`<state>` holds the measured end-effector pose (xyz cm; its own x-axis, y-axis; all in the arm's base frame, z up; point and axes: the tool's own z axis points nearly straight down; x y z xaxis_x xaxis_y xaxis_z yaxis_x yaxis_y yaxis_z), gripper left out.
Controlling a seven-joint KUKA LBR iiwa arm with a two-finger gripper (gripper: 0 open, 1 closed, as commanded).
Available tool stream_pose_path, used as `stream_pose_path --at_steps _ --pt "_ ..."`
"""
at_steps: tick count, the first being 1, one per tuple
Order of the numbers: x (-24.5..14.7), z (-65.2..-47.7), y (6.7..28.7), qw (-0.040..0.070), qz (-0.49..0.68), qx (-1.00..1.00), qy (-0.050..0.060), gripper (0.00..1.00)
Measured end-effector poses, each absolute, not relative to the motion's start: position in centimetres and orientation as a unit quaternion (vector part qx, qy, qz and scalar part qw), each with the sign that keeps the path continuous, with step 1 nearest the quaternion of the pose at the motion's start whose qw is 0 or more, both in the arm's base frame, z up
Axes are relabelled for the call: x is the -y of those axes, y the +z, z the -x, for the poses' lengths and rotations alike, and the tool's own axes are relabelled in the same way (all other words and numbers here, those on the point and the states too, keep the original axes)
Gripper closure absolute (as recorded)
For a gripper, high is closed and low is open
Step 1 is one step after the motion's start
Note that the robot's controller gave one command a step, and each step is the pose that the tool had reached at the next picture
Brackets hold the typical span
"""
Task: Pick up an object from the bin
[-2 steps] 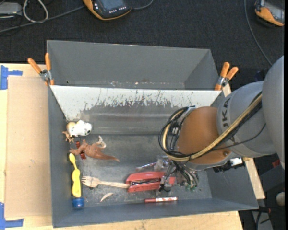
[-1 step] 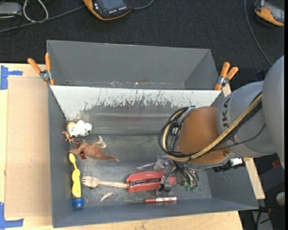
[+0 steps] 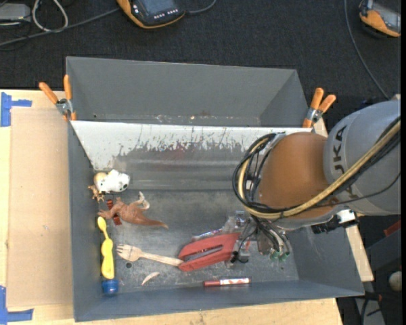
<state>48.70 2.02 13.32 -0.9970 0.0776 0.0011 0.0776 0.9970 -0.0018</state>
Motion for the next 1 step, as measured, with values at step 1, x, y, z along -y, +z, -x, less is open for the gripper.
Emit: stream_pose_path --at_steps 1 --pt "-2.47 -48.92 20.86 0.001 -0.027 1.0 0.001 1.0"
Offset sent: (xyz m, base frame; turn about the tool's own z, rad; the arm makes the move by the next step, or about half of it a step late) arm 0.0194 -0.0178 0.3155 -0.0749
